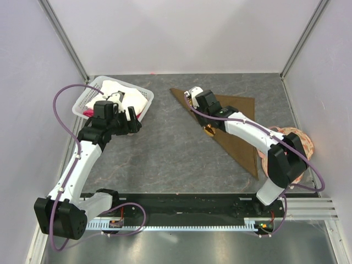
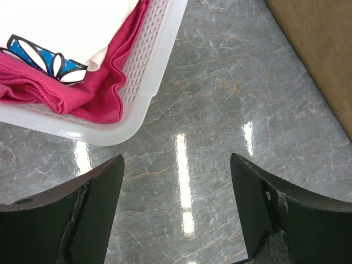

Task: Fold the napkin, place the utensils inside, and roll it up
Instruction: Place the utensil onto the napkin

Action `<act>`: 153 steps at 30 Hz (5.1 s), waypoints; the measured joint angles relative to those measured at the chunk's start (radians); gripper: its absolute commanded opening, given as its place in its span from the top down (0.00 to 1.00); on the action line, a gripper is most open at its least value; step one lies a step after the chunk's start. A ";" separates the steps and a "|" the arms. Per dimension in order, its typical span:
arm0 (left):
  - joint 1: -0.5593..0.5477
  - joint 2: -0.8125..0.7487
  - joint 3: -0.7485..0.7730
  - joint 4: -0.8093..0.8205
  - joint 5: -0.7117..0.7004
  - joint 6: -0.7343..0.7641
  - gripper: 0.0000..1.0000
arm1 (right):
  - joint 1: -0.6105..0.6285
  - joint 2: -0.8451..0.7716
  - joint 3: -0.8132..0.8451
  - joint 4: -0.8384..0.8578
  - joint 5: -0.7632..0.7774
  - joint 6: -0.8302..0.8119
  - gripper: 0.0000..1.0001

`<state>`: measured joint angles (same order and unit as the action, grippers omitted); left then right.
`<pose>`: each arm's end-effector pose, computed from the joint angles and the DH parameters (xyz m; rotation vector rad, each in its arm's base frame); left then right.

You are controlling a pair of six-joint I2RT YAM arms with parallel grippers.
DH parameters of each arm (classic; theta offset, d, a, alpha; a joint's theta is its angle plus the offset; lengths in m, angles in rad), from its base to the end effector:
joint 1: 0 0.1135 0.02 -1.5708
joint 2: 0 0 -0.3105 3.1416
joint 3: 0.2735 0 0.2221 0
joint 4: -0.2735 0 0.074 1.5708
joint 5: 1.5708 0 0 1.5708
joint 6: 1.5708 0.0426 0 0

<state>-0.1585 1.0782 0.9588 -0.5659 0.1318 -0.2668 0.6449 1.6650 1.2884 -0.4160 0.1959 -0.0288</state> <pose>0.1794 -0.0344 0.3476 -0.0520 2.2758 -0.3745 0.2858 0.2046 0.3173 -0.6854 2.2429 0.0719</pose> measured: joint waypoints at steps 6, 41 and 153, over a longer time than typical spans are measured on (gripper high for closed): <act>0.000 0.009 0.000 0.000 0.000 0.000 0.15 | -0.109 0.034 -0.014 0.028 -0.047 -0.167 1.00; 0.000 0.025 -0.001 0.000 0.002 0.008 0.15 | -0.301 0.314 0.059 0.002 -0.220 -0.341 0.96; 0.000 0.066 -0.009 0.004 0.119 0.008 0.15 | -0.058 -0.417 -0.519 -0.158 0.019 0.785 0.27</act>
<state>-0.1589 1.1439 0.9497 -0.5617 0.2512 -0.2584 0.5873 1.2484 0.7696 -0.5739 0.2153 0.7563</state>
